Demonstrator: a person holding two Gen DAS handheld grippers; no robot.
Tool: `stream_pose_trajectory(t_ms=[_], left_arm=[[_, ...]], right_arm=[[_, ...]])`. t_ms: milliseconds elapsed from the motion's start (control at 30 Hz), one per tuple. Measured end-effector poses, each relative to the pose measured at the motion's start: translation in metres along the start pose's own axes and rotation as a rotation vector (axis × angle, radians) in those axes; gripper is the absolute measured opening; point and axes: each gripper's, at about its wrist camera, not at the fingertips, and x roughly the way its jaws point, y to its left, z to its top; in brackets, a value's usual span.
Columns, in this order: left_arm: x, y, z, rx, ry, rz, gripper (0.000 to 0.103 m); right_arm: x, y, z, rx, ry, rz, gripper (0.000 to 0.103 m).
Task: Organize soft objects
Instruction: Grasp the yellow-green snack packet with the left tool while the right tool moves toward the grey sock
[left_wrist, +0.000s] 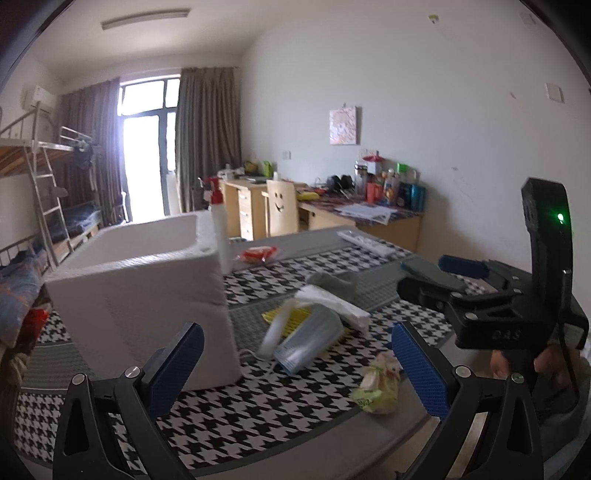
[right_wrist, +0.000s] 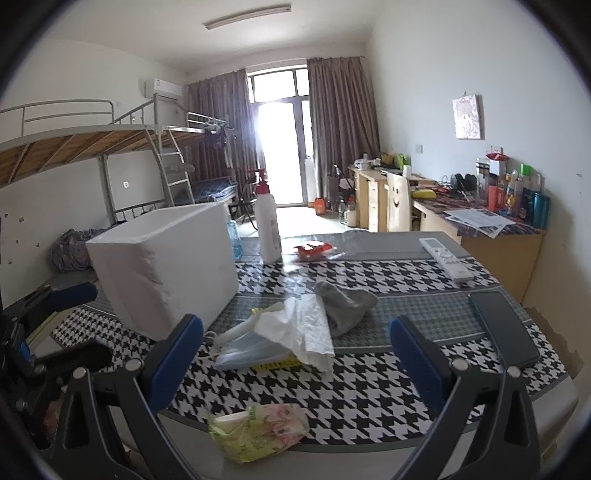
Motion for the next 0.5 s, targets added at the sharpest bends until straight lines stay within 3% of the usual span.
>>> stream_pose_trajectory(t_ms=[267, 500], left_arm=[[0.018, -0.019, -0.018, 0.034, 0.057, -0.048, 0.102], [0.042, -0.031, -0.028, 0.049, 0.129, -0.077, 0.102]], right_arm=[[0.015, -0.013, -0.009, -0.006, 0.074, -0.033, 0.102], [0.022, -0.025, -0.011, -0.004, 0.089, -0.04, 0.102]])
